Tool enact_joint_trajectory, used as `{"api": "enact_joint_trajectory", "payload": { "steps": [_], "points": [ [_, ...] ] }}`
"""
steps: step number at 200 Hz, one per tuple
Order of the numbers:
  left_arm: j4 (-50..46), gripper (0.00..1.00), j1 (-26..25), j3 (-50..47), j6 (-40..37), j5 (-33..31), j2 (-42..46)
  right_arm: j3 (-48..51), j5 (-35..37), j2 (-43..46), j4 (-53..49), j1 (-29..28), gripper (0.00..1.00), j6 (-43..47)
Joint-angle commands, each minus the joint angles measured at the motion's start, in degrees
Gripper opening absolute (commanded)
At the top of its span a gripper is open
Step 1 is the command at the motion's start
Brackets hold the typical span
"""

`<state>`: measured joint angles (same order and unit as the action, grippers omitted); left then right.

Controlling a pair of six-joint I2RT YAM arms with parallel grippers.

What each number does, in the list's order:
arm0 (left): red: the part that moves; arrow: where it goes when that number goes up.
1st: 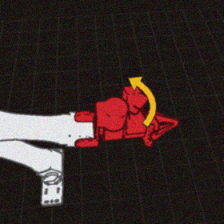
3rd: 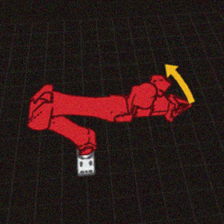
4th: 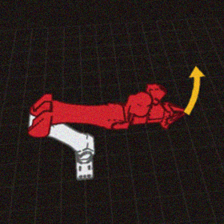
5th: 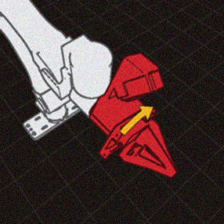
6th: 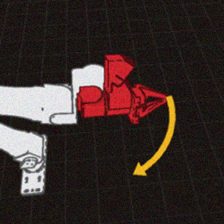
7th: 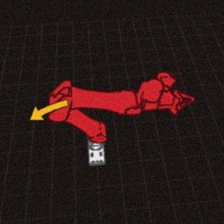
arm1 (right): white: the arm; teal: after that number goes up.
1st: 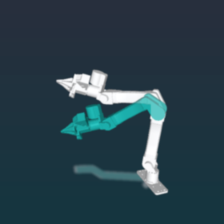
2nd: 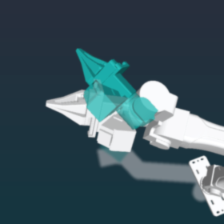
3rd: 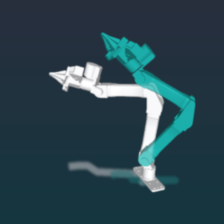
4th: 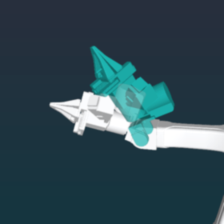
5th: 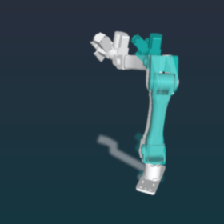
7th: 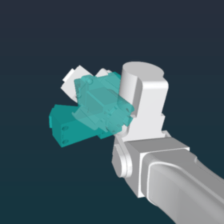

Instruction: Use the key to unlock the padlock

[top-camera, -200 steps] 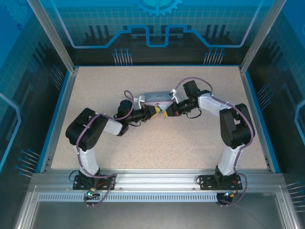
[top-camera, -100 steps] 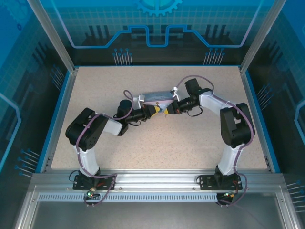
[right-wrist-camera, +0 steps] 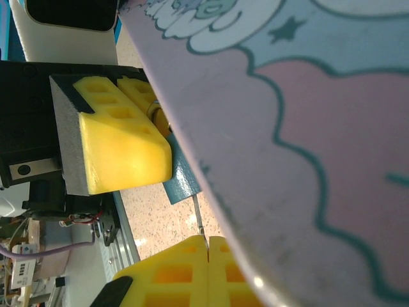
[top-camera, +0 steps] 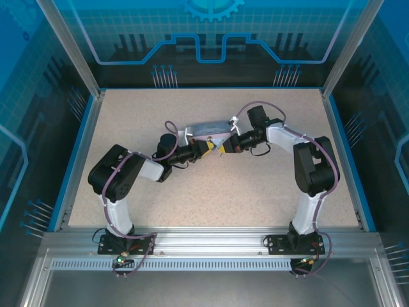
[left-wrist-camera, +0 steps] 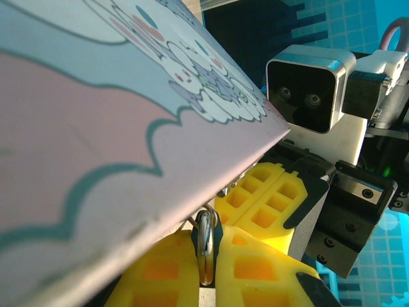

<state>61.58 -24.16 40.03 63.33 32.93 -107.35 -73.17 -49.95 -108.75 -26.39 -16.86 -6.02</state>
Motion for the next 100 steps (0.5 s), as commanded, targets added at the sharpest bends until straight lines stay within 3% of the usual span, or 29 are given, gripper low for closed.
{"api": "enact_joint_trajectory", "payload": {
  "steps": [1, 47, 100],
  "points": [
    [8.65, 0.0, -2.09, 0.51, 2.73, 7.51, -0.01, 2.03, -0.98, -0.98, 9.28, -1.33, 0.0, -3.44],
    [9.68, 0.0, -2.12, 0.57, 3.31, 7.85, 0.07, 3.99, -6.67, 1.76, 12.8, -1.22, 0.0, -5.7],
    [10.01, 0.0, -1.99, 0.52, 3.21, 9.28, 0.69, 1.42, -8.63, 1.21, 4.17, 1.24, 0.0, 1.75]
  ]
}}
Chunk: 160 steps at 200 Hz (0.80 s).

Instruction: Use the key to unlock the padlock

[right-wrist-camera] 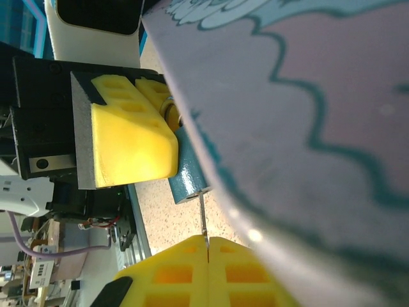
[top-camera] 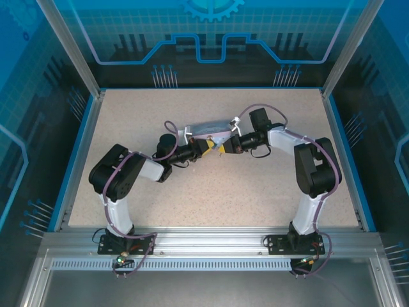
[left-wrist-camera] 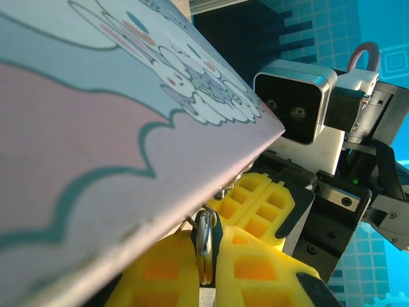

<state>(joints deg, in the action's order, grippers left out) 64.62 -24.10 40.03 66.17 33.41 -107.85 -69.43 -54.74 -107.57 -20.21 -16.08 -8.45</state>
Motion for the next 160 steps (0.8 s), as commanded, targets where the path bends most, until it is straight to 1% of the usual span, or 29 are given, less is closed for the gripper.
{"api": "enact_joint_trajectory", "payload": {
  "steps": [1, 48, 74, 95, 115, 138, 160],
  "points": [
    [6.95, 0.0, -2.07, 0.5, 0.32, 8.88, 1.22, -2.44, -3.95, 0.03, -2.2, 0.5, 0.0, 4.25],
    [3.15, 0.0, -2.05, 0.43, -2.22, 9.81, 2.09, -4.55, -3.24, -0.36, -3.0, 1.63, 0.0, 4.48],
    [3.41, 0.0, -2.09, 0.57, -1.95, 10.07, 1.87, -5.45, -1.76, -0.8, -4.84, 1.89, 0.0, 5.45],
    [3.44, 0.0, -2.09, 0.74, -1.84, 10.33, 1.94, -4.72, -1.21, -0.63, -3.28, 2.36, 0.0, 4.11],
    [3.54, 0.0, -2.18, 1.14, -1.82, 10.44, 1.78, -4.73, -0.99, -0.94, -2.05, 1.71, 0.0, 2.93],
    [4.04, 0.0, -2.19, 1.4, -1.09, 10.18, 1.44, -5.38, 0.79, -1.93, -2.65, 0.02, 0.0, 3.37],
    [4.73, 0.0, -2.26, 1.45, -0.46, 9.59, 1.4, -4.37, 2.08, -2.65, -0.65, -0.71, 0.0, 2.29]
  ]
}}
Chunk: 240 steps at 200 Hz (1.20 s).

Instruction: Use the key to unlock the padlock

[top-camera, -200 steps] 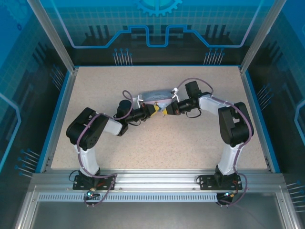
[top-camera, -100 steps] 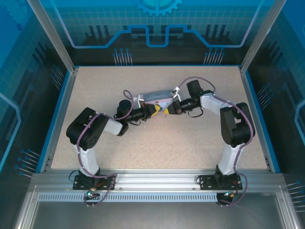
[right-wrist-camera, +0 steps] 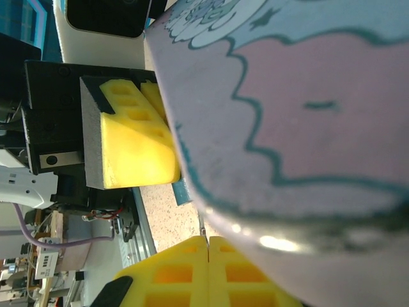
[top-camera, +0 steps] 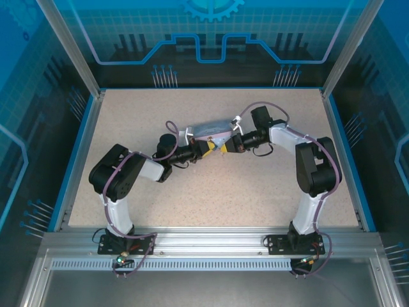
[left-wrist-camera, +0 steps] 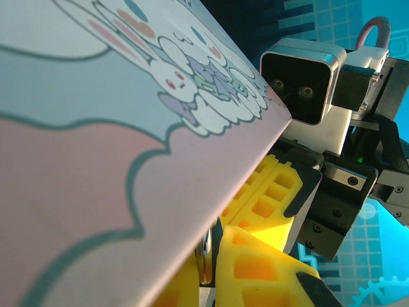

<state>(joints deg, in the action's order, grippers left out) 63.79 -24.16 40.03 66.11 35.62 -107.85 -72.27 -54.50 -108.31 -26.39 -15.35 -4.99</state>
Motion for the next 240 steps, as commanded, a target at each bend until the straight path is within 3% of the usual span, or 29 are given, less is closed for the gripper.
{"api": "enact_joint_trajectory", "payload": {
  "steps": [1, 62, 169, 240],
  "points": [
    [5.56, 0.0, -2.2, 1.45, -0.43, 7.33, 1.41, -1.46, 1.89, -1.95, 5.68, -1.43, 0.0, -1.29],
    [11.19, 0.0, -2.17, 1.73, 4.53, 5.78, -0.43, 2.31, 3.9, -0.85, 11.3, -1.9, 0.0, -1.67],
    [9.0, 0.0, -2.37, 1.37, 3.47, 5.16, 0.71, 2.2, 5.8, -1.3, 12.38, -2.03, 0.0, -1.61],
    [8.48, 0.0, -2.94, 1.08, 2.94, 4.81, 0.63, 4.49, 3.11, 0.47, 21.49, -3.05, 0.0, -6.0]
  ]
}}
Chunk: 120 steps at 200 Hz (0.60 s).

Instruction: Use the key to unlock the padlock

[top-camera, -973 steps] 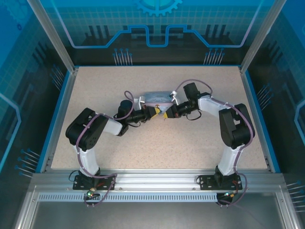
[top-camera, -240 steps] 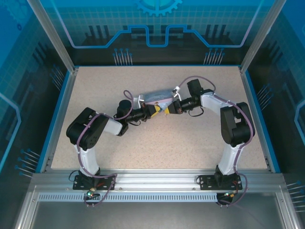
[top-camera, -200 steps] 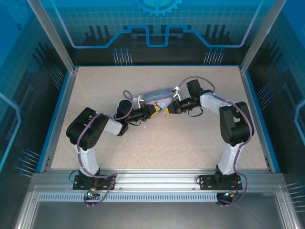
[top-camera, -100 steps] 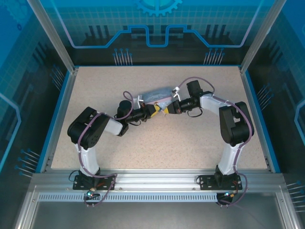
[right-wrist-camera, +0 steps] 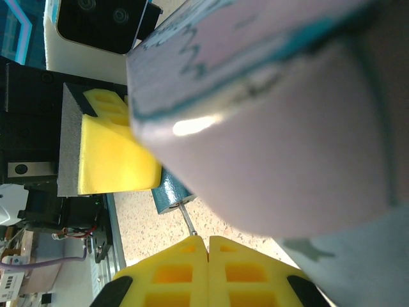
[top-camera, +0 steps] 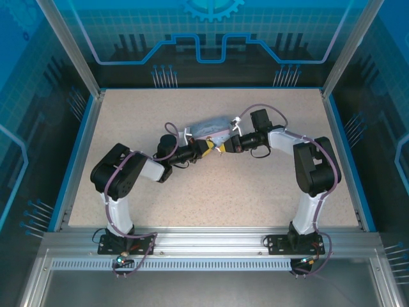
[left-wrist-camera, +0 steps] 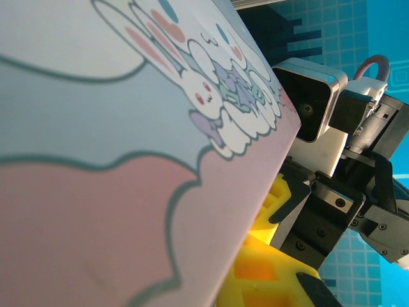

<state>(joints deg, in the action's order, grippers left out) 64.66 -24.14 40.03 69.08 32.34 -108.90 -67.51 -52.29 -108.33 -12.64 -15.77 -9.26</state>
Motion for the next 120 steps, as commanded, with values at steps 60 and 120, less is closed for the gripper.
{"api": "enact_joint_trajectory", "payload": {
  "steps": [60, 120],
  "points": [
    [8.9, 0.0, -3.15, 0.77, 0.55, 8.05, 1.41, -1.07, 0.4, -1.24, 7.33, -3.25, 0.0, -1.23],
    [9.4, 0.0, -3.19, 0.4, 0.17, 8.35, 0.88, 0.8, -2.42, 1.43, 11.43, -1.4, 0.0, -4.11]
  ]
}}
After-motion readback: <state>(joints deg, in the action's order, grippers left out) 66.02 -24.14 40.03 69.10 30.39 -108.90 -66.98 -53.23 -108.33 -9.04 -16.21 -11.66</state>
